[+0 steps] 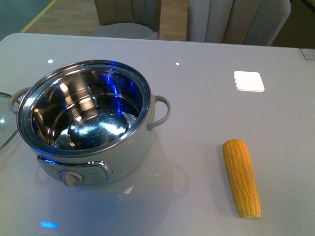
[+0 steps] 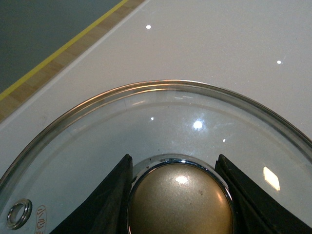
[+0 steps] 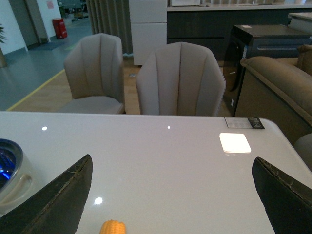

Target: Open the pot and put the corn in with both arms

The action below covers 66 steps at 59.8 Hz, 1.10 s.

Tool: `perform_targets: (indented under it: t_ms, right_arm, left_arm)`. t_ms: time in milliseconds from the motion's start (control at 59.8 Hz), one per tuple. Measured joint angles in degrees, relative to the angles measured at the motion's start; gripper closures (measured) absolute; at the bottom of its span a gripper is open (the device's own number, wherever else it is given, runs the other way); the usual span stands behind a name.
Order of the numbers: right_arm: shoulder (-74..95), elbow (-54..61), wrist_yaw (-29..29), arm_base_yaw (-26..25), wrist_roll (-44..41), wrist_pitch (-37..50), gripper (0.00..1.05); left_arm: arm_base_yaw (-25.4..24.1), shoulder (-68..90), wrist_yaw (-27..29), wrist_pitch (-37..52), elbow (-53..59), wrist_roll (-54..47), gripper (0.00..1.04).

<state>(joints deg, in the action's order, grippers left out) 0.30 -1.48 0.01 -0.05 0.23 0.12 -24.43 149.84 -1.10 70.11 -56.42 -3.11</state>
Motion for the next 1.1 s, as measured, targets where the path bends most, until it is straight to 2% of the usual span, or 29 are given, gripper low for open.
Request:
perform_targets:
  t_ms: [67, 301, 384, 702, 1103]
  right_arm:
    - [0.0, 0.0, 0.0, 0.0, 0.0, 0.0, 0.09]
    - [0.0, 0.0, 0.0, 0.0, 0.0, 0.0, 0.09]
    - [0.0, 0.0, 0.0, 0.0, 0.0, 0.0, 0.09]
    - [0.0, 0.0, 0.0, 0.0, 0.0, 0.0, 0.09]
    - [0.0, 0.0, 0.0, 0.0, 0.0, 0.0, 0.09]
  left_arm:
    - [0.0, 0.2, -0.5, 0.0, -0.1, 0.1, 0.59]
    - [-0.1, 0.0, -0.5, 0.0, 0.3, -0.5, 0.18]
    - [-0.2, -0.7, -0.4, 0.0, 1.3, -0.5, 0.06]
    - [0.5, -14.5, -0.5, -2.2, 8.5, 1.7, 0.07]
    - [4.2, -51.5, -3.8, -8.9, 28.5, 9.2, 0.07]
